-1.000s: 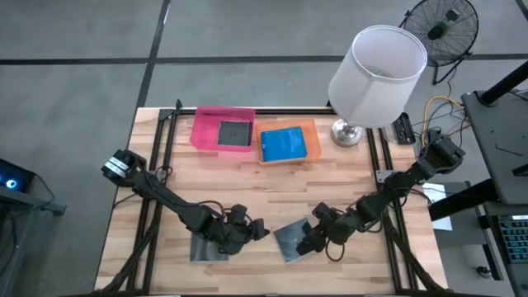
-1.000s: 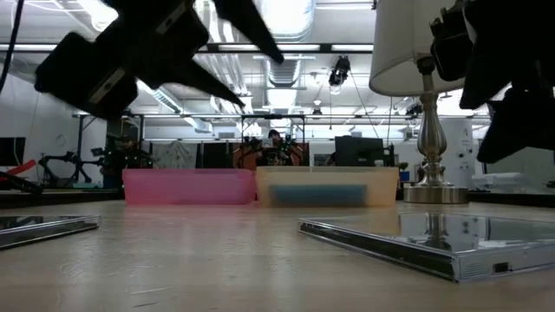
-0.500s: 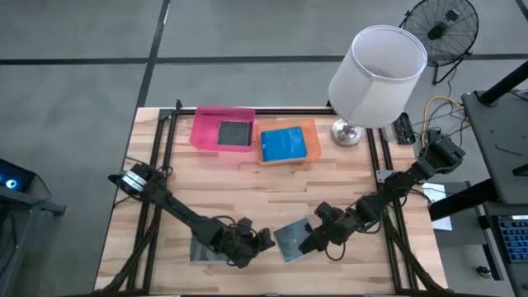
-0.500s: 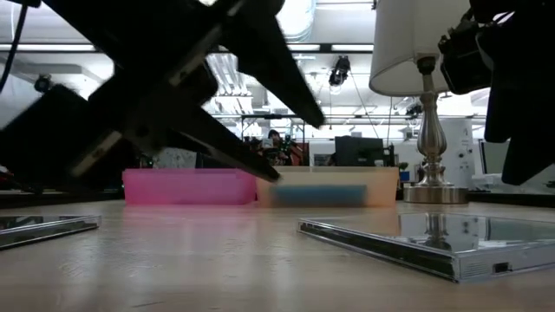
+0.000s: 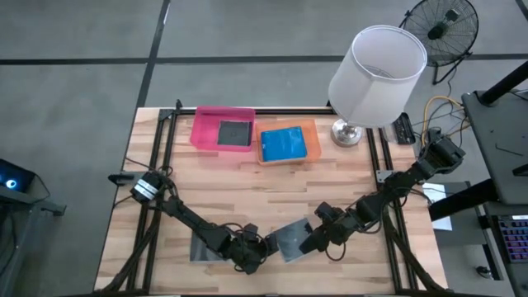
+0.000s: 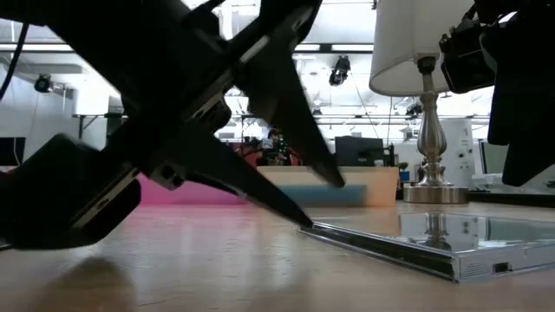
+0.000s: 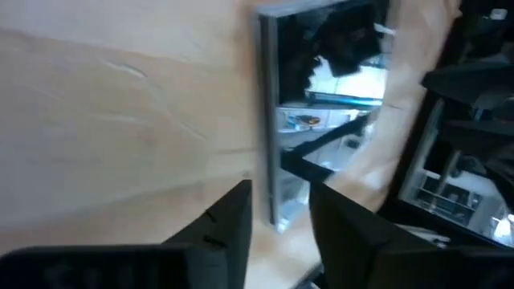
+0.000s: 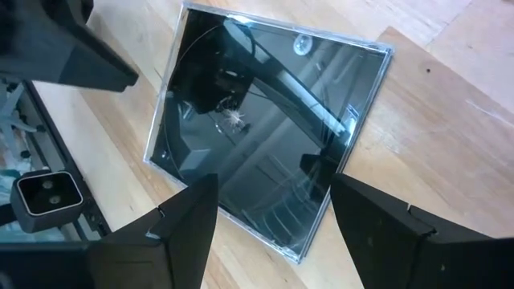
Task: Pick & place jewel cases by type
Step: Put the right black CD case into the pink bin
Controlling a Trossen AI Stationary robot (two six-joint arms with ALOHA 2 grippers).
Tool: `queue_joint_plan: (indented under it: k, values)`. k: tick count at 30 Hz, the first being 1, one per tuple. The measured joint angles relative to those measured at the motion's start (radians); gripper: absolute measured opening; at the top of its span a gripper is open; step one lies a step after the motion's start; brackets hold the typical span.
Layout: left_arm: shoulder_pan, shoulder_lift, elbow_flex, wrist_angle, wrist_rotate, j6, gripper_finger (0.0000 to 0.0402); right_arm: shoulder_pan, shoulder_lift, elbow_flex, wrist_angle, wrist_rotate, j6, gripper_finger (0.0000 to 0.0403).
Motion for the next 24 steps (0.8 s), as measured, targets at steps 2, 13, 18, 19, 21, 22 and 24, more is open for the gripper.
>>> queue_joint_plan:
  k: [2, 13, 18, 19, 21, 22, 24]
  values:
    - [0.000, 0.000, -0.002, -0.003, 0.003, -0.002, 0.0081, 0.000, 0.000, 0.000, 0.000, 0.000, -0.009, 0.0235]
    - [0.006, 0.000, -0.003, -0.017, 0.034, -0.021, 0.0001, 0.002, 0.000, 0.000, -0.131, -0.020, 0.034, 0.0235]
    - [0.010, 0.000, -0.003, -0.049, 0.045, -0.024, 0.0000, 0.014, 0.002, 0.000, -0.137, -0.050, 0.046, 0.0235]
    - [0.011, 0.000, -0.003, -0.057, 0.050, -0.026, 0.0000, 0.014, 0.005, 0.000, -0.136, -0.052, 0.055, 0.0235]
    - [0.015, 0.000, -0.003, -0.065, 0.057, -0.028, 0.0000, 0.014, 0.015, 0.000, -0.131, -0.055, 0.080, 0.0235]
    - [0.018, 0.000, -0.003, -0.067, 0.059, -0.028, 0.0000, 0.014, 0.020, 0.000, -0.127, -0.056, 0.095, 0.0235]
    - [0.023, 0.000, -0.003, -0.070, 0.061, -0.025, 0.0000, 0.017, 0.031, 0.002, -0.111, -0.056, 0.116, 0.0235]
